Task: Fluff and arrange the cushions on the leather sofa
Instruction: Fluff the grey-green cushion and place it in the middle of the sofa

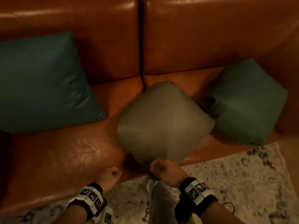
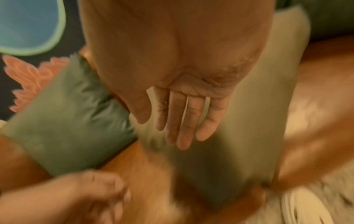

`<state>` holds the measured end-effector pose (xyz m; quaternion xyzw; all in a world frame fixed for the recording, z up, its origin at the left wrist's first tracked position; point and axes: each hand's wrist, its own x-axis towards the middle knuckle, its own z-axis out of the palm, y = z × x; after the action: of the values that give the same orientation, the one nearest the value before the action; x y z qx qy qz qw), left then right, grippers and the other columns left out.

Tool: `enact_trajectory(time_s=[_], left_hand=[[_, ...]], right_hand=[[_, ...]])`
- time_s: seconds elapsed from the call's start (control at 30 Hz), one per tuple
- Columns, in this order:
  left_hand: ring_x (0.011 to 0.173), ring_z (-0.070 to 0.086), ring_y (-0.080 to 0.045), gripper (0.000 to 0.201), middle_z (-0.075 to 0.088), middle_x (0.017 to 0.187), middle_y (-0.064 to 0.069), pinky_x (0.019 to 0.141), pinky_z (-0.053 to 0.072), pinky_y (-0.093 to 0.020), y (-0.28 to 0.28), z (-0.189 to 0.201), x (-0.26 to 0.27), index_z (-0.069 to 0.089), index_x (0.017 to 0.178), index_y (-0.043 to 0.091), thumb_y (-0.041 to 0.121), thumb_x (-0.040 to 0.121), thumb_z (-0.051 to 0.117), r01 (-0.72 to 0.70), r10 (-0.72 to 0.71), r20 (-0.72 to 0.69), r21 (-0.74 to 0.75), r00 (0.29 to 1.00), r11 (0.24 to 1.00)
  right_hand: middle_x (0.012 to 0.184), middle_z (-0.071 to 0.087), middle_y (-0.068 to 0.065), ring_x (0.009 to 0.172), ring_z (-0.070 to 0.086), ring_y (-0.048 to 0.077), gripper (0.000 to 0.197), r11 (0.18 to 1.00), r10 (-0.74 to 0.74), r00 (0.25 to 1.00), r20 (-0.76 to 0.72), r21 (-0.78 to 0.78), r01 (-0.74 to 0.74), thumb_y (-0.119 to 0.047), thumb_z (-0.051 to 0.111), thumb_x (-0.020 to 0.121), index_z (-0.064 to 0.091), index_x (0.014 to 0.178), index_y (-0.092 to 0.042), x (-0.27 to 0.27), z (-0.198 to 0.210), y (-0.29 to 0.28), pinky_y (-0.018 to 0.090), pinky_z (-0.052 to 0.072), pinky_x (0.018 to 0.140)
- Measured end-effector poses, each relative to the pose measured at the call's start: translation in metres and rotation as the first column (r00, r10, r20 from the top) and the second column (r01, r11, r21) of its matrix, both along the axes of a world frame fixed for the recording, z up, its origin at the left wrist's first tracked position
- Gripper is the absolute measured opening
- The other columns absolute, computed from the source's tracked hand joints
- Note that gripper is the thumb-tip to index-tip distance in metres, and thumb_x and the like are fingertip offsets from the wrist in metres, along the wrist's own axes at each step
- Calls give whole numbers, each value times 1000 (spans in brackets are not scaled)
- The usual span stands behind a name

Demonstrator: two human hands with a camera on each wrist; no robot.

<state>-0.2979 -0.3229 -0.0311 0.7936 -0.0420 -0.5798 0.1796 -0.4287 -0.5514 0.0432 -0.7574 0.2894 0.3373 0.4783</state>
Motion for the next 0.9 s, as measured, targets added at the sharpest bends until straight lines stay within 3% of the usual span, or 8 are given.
enact_trajectory(time_s=[0.13,0.23,0.4,0.5,0.6,0.7,0.77,0.9], left_hand=[[70,57,-20,13,66,86,-9,71,47,-38,-43,-1,-25,58,92,21,33,97,54,-250,251,-31,30,968,968],[104,61,-20,59,64,113,4,93,47,-41,-62,-3,-44,55,120,32,72,77,59,-476,479,-133,54,868,878],[118,60,-17,80,54,138,16,97,45,-59,-24,-176,-19,44,129,60,82,56,70,-657,675,65,-175,735,733],[122,54,-10,89,52,137,20,107,38,-36,-91,-101,-23,48,136,40,76,59,73,-718,736,41,-187,676,670],[122,55,-23,65,60,130,0,103,39,-30,-120,11,-20,52,134,18,50,80,70,-688,709,204,-176,675,704],[121,56,-27,56,61,129,-5,104,42,-37,-84,17,-15,52,132,18,46,85,66,-653,680,324,-206,657,729],[123,54,-27,54,60,131,-5,106,41,-39,-55,6,-13,50,133,19,43,87,65,-543,562,290,-151,775,826],[127,51,-21,79,55,136,1,111,37,-44,-14,-20,-10,44,138,26,50,71,77,-420,428,2,-192,904,887]], right_hand=[[105,74,-4,102,67,14,15,974,25,996,90,-228,-3,-32,60,95,70,105,-27,-6,5,-84,29,47,98],[115,70,6,108,65,30,37,854,-38,981,188,-504,129,-49,58,92,61,119,-25,14,-2,-143,38,52,94],[139,54,13,126,53,37,81,856,-211,974,80,-467,223,-63,67,81,35,142,-21,56,-20,-210,42,45,104],[144,50,10,128,51,37,95,893,-242,970,-15,-394,217,-71,65,76,27,149,-24,61,-26,-203,42,44,105],[143,51,9,126,52,37,97,889,-288,958,-2,-372,266,-74,64,73,29,149,-24,51,-18,-174,46,45,105],[144,52,7,131,50,31,85,880,-342,940,22,-343,328,-59,70,81,35,147,-19,21,-10,-138,33,38,106],[144,52,8,132,49,27,78,881,-356,934,-3,-333,335,-49,72,84,38,146,-15,-11,-16,-107,24,35,102],[135,61,7,124,56,34,66,880,-398,915,-60,-307,363,-55,69,83,45,136,-23,-60,-37,-80,38,43,103]])
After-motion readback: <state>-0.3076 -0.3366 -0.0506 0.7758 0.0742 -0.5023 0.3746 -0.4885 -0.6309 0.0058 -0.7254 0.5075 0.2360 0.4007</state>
